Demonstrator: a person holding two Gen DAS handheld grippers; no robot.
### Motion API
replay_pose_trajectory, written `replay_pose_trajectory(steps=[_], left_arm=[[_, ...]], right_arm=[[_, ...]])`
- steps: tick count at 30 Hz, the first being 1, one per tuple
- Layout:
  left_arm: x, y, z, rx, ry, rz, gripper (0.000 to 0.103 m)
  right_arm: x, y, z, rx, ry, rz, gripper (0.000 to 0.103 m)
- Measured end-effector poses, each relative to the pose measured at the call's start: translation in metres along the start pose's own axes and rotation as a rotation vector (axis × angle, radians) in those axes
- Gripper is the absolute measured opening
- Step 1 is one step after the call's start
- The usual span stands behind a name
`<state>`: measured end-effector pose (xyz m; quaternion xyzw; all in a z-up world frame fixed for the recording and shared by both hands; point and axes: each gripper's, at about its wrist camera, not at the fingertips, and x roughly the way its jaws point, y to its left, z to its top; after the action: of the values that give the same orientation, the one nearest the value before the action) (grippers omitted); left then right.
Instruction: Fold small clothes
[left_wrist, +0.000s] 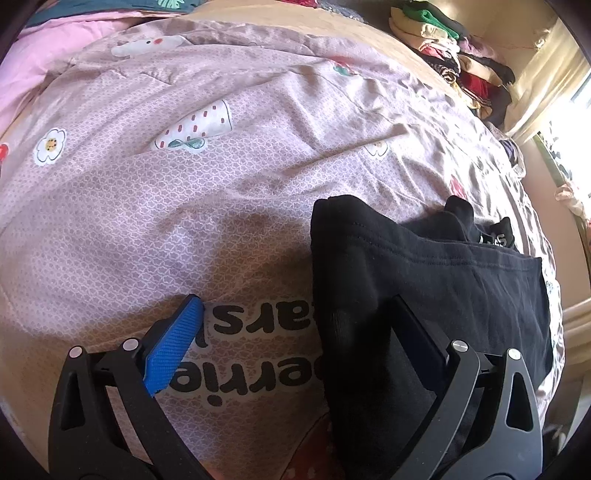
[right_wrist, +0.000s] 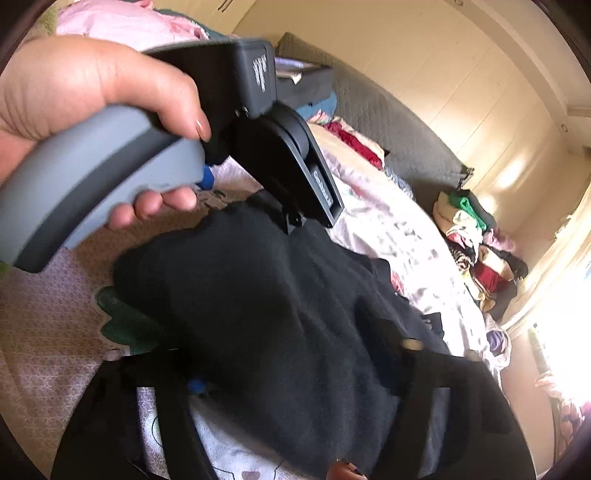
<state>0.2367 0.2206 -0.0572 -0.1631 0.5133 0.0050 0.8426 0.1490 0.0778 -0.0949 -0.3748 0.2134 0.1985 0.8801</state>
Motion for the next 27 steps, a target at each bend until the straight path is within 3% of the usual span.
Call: replay_pose_trajectory(steps=[2,18,21,23,27], left_arm=[[-0.001,-0.001,-0.001,-0.009,0.002,-0.015,0.093],[-0.003,-0.019,-0.008,-0.094,0.014,-0.201,0.093],[-0.004,-0.021,-0.008,-0.094,0.008,-0.217,0.075],[-0.003,-0.022,-0.008,-0.096,0.008,-0.223,0.053],[-0.002,-0.027,-0.010,-0.085,0.010,-0.242,0.030]], right_arm=[[-0.005,0.000,0.000,0.008,-0.016,0.008,0.021],[-0.015,-0.029,-0.007,0.187,-0.030,0.068,0.017],[-0.016,-0.030,-0.008,0.196,-0.025,0.068,0.017],[-0.016,-0.030,-0.008,0.202,-0.022,0.070,0.017],[-0.017,-0.025,-0.010,0.202,-0.024,0.072,0.017]])
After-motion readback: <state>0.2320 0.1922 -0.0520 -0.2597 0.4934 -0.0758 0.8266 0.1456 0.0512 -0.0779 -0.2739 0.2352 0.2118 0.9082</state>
